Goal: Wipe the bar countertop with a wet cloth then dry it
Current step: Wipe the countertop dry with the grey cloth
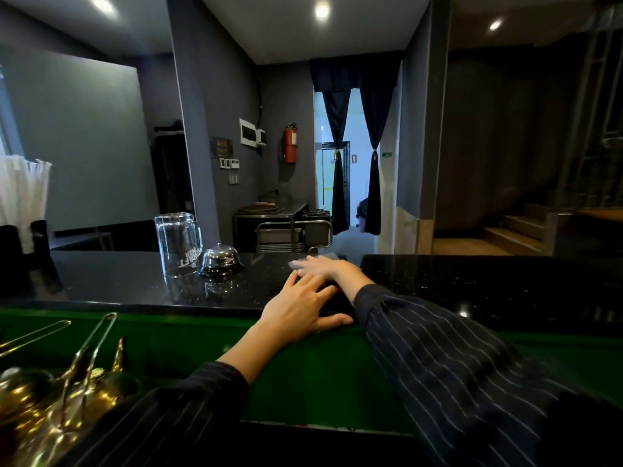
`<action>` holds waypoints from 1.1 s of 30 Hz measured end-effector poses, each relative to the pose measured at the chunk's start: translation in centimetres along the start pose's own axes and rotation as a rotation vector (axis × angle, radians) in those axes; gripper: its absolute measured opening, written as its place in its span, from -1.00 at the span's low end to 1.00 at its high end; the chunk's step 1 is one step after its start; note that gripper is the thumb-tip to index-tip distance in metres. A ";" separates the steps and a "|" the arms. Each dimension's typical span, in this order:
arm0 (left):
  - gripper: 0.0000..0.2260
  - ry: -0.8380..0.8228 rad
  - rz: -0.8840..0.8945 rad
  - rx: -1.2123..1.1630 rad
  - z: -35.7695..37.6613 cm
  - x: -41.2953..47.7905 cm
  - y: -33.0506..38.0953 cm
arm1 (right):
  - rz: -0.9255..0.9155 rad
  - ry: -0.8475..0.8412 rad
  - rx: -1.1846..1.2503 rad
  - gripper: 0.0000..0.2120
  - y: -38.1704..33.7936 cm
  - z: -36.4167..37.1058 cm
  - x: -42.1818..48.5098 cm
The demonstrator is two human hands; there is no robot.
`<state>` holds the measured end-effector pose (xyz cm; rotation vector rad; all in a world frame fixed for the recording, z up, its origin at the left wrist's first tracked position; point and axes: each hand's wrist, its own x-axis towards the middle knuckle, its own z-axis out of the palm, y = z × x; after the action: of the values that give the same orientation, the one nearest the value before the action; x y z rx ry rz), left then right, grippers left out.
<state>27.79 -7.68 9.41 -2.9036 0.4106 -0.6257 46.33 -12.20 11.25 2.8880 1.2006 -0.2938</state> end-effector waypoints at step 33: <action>-0.37 0.000 -0.348 -0.019 0.0 -8.8 -3.6 | 0.040 0.114 0.101 -0.53 -7.7 1.8 -11.1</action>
<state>20.93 -1.70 6.74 -3.0162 -0.0954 -0.6678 32.97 -14.72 11.97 3.0496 1.1736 -0.1974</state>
